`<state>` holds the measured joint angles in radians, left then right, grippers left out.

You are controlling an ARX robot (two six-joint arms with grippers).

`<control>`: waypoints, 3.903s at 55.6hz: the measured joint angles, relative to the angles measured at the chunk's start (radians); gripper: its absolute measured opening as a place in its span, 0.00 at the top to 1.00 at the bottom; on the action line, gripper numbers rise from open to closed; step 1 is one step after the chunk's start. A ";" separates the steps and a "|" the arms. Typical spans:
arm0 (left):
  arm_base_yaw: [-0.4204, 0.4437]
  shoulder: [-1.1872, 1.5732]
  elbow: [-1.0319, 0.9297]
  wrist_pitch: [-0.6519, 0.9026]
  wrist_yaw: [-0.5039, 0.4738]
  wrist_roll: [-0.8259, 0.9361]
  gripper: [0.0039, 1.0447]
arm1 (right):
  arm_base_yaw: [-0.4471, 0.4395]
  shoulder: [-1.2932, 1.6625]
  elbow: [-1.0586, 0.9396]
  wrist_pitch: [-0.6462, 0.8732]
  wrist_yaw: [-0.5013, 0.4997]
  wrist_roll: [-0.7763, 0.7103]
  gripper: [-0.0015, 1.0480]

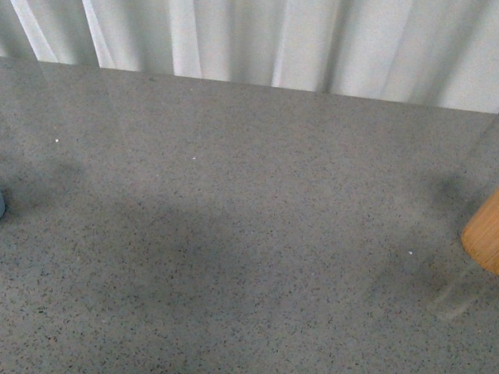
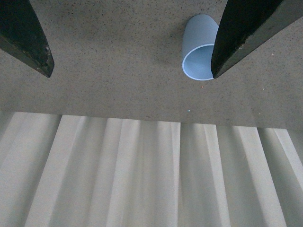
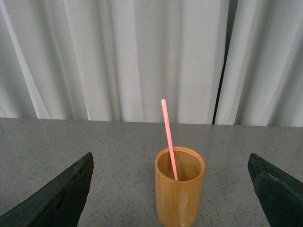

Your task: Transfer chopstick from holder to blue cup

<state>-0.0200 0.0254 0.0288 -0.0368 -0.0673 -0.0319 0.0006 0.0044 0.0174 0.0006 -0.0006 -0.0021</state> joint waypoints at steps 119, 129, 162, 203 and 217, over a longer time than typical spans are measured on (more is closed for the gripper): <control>0.255 1.837 1.017 -0.175 -0.125 0.231 0.07 | 0.000 0.000 0.000 0.000 0.000 0.000 0.10; 0.248 1.860 1.024 -0.201 -0.089 0.211 0.40 | 0.000 0.000 0.000 0.000 0.000 0.000 0.10; 0.180 1.794 1.070 -0.324 -0.026 0.233 0.97 | 0.000 0.000 0.000 0.000 0.000 0.000 0.10; -0.489 1.756 1.257 -0.463 -0.032 0.150 0.97 | 0.000 0.000 0.000 0.000 0.000 0.000 0.10; -0.580 1.851 1.258 -0.425 -0.048 0.103 0.97 | 0.000 0.000 0.000 0.000 0.000 0.000 0.10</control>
<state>-0.6003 1.8763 1.2865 -0.4622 -0.1154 0.0708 0.0006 0.0044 0.0174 0.0006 -0.0006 -0.0025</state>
